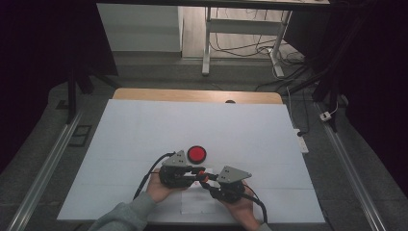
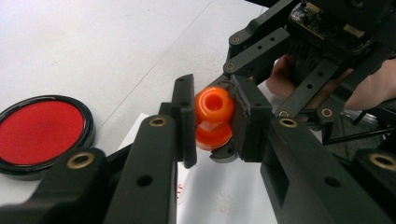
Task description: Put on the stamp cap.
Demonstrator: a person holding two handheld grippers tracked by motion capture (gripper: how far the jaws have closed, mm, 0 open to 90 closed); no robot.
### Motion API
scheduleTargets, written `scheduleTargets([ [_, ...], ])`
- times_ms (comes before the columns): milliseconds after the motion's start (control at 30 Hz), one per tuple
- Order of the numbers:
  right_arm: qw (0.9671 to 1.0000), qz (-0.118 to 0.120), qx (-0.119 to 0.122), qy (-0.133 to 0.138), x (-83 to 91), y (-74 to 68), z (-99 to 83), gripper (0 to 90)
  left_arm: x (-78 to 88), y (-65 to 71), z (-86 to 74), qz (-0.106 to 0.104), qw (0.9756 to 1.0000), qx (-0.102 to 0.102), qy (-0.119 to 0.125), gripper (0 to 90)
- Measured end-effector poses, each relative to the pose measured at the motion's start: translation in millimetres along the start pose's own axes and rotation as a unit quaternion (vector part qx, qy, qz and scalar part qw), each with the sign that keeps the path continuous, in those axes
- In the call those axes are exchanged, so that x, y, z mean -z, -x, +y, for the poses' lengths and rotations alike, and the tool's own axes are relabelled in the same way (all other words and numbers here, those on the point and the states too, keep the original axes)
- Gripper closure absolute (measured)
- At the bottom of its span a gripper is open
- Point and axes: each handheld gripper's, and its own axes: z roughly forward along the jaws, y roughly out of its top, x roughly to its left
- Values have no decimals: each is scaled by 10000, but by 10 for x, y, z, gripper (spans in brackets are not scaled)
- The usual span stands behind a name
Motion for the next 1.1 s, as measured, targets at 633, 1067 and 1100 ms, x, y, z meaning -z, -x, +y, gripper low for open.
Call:
scheduleTargets([
  [633,9999,-22,-131,-73,-9,19,-13,645,-59,69,-40,287,9995,-38,80,728],
  [1067,9998,29,-161,-57,-17,28,-20,643,-56,68,-30,301,9995,-22,6,727],
  [1100,9998,26,-162,-63,-19,27,-22,643,-61,74,-31,316,9995,-15,16,727],
])
